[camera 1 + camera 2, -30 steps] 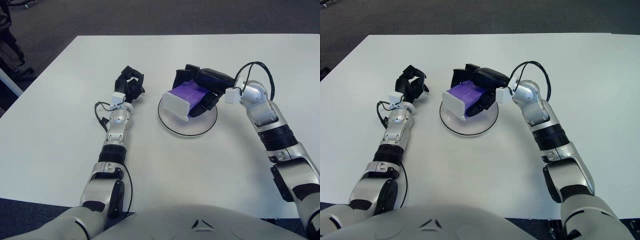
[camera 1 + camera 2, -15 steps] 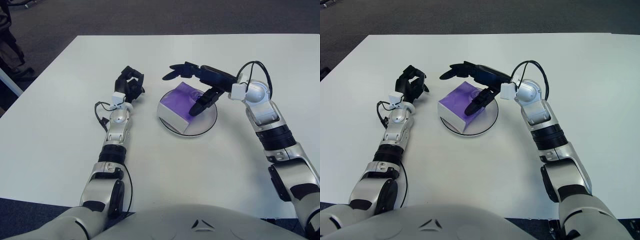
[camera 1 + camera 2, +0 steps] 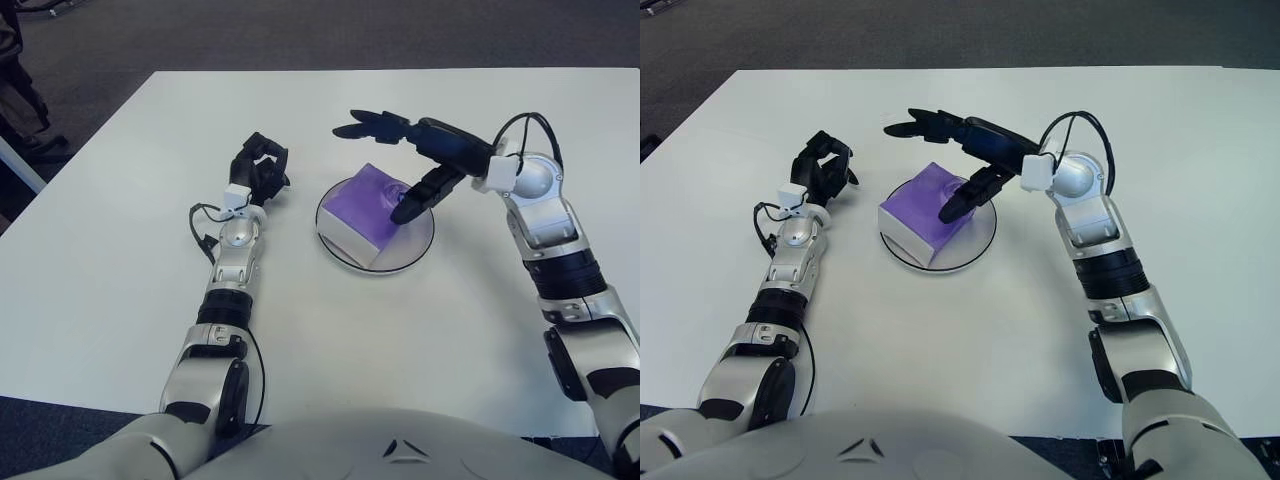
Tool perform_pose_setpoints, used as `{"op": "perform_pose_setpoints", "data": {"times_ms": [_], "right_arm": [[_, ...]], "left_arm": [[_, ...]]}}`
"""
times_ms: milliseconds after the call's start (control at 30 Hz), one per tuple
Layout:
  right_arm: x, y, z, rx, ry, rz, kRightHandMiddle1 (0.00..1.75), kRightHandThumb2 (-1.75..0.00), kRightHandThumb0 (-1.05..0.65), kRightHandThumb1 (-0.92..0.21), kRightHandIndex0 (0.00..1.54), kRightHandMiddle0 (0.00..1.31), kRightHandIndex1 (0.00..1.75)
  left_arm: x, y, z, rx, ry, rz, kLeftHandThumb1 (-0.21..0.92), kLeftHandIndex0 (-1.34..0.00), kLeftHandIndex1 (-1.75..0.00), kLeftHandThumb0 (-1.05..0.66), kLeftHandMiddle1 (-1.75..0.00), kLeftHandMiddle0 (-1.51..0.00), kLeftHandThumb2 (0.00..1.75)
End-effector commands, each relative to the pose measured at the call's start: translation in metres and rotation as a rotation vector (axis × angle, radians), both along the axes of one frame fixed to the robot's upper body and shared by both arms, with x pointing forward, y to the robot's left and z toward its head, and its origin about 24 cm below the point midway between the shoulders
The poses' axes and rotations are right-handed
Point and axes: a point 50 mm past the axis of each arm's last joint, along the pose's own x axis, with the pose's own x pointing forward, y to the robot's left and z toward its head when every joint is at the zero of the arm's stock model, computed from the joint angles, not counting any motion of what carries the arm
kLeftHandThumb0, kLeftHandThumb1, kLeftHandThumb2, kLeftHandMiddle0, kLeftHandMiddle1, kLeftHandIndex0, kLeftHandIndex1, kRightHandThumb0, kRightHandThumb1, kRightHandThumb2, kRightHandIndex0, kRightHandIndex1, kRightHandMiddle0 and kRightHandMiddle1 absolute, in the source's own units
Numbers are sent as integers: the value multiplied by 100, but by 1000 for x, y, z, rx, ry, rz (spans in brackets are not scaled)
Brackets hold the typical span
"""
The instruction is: Put the tissue paper into the plate.
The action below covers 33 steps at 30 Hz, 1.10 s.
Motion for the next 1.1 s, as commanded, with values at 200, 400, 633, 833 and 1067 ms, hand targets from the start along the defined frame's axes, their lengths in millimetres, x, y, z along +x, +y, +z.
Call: {"op": "perform_pose_setpoints", "data": {"times_ms": [200,400,633,833,1067], "right_arm": [[-2,-24,11,-33,-7,-106,3,-1,-64,-90,8,22,0],[-4,-45,12,-18,-24,-219,3,0,-66,-90,6,22,0],[-7,-59,2,55,-108,-435,3,-2,-62,-92,13,23,3],[-4,-71,-4,123,-103,-531,4,-4,-54,-92,21,27,4],[2,-85,-14,289,-38,-648,5,-5,-47,-92,27,30,4]], "left_arm": [[-28,6,-55,-14,201,35,92,-64,-175,-35,-175,-88,37],[-28,6,-55,-14,202,36,92,-64,-175,-35,-175,-88,37],[-28,7,-55,-14,202,36,92,-64,-175,-35,-175,-88,37],[-27,8,-55,-13,203,37,92,-64,-175,-35,-175,-88,37],[-26,9,-55,-12,202,35,92,-64,-175,-35,-175,-88,37]]}}
